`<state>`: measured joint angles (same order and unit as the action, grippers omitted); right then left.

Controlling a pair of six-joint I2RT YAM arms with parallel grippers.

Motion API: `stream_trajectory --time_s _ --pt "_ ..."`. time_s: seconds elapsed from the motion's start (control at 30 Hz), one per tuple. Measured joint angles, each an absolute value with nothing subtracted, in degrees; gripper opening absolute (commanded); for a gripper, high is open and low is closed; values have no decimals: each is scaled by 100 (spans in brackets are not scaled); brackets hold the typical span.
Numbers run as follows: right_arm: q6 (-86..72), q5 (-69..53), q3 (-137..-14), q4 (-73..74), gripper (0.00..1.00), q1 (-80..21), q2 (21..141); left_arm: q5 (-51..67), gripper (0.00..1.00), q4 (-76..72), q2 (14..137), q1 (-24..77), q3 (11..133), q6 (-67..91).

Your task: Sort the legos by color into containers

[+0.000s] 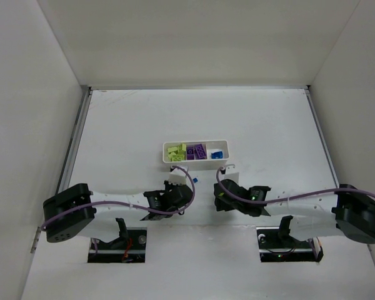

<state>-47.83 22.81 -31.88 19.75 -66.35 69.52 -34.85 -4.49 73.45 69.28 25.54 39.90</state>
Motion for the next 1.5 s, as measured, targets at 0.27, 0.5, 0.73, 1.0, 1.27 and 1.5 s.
stream_trajectory --time_s 0.27,0.5,0.73,1.0,1.27,1.5 --pt "-4801 2202 -3282 1977 43 -6685 7371 -3450 8 -340 6823 6930 2554 3944" --pt "-4779 2198 -3387 1955 32 -6685 7516 -3315 8 -204 6136 6838 2558 3942" --pt "-4764 2202 -3435 1955 23 -6685 7555 -3103 8 -185 5959 6661 2604 3944" --pt "-4753 2250 -3433 1944 22 -6602 6514 -2877 8 -392 6093 6445 3035 3769" --pt "-4724 2517 -3275 1898 22 -5966 5697 -2434 8 -1461 7686 5953 4346 3251" --pt "-4517 2547 -3208 1647 23 -5561 5537 -2226 10 -1975 9242 5583 5387 2836"
